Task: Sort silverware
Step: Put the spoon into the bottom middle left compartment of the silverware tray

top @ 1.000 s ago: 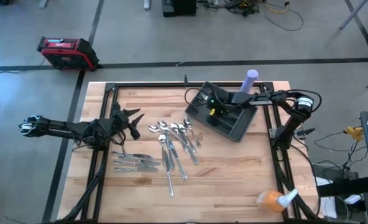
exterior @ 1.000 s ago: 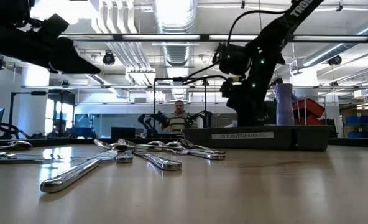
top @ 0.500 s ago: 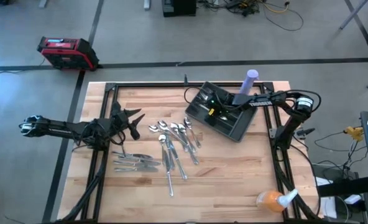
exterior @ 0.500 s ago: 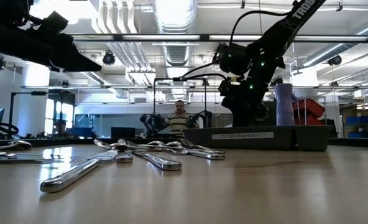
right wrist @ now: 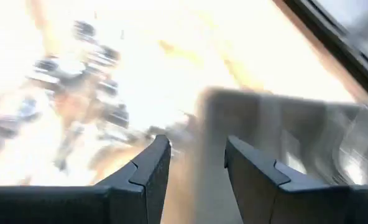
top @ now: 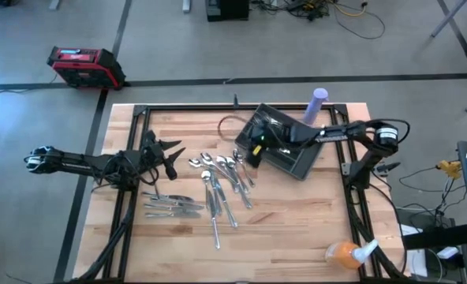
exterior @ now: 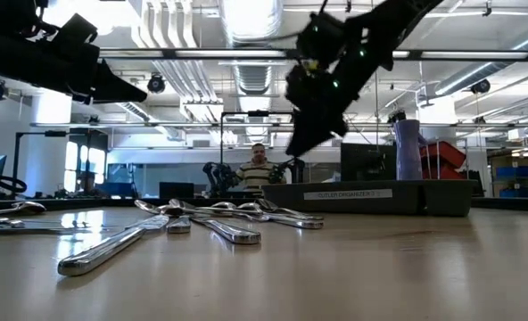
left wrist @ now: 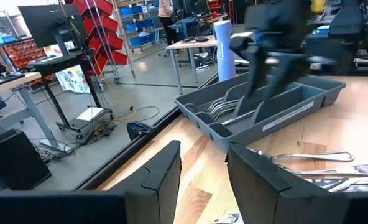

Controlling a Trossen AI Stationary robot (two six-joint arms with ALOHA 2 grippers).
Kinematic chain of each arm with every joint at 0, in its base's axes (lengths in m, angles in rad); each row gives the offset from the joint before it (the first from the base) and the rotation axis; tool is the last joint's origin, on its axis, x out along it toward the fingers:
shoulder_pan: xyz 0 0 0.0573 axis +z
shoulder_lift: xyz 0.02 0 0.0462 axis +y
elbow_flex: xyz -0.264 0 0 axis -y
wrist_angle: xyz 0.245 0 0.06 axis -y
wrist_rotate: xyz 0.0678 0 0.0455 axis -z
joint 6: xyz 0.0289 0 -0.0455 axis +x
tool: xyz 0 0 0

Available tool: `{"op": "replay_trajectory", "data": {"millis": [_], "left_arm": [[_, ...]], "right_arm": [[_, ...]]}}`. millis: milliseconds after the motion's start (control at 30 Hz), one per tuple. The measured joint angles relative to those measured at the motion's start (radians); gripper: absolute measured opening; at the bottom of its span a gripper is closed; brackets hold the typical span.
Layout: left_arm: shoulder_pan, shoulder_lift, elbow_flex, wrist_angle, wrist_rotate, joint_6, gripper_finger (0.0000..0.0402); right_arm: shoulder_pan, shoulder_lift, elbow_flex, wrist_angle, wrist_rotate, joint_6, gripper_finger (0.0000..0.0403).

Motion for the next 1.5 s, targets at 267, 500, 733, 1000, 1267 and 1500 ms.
{"op": "replay_trajectory", "data": {"millis": [267, 500, 733, 1000, 1267, 1500], "left_arm": [[0.000, 0.017, 0.000, 0.002, 0.000, -0.033, 0.0119], [0.000, 0.001, 0.058, -0.029, -0.015, -0.051, 0.0119], [0.000, -0.026, 0.152, -0.173, -0.018, -0.048, 0.0119], [0.000, -0.088, 0.154, -0.270, -0.072, -0.049, 0.0119], [0.000, -0.185, 0.154, -0.306, -0.134, -0.014, 0.0119], [0.000, -0.208, 0.154, -0.314, -0.133, -0.014, 0.0119]], "right_arm": [[0.186, 0.168, 0.059, 0.263, 0.092, -0.007, 0.0114], [0.190, 0.409, 0.334, 0.158, 0.129, 0.025, 0.0112], [0.147, 0.560, 0.611, -0.198, 0.129, -0.006, 0.0123], [0.133, 0.627, 0.692, -0.288, 0.069, -0.007, 0.0110], [0.134, 0.642, 0.693, -0.280, 0.027, -0.016, 0.0079], [0.145, 0.623, 0.687, -0.315, 0.024, -0.297, 0.0054]]}}
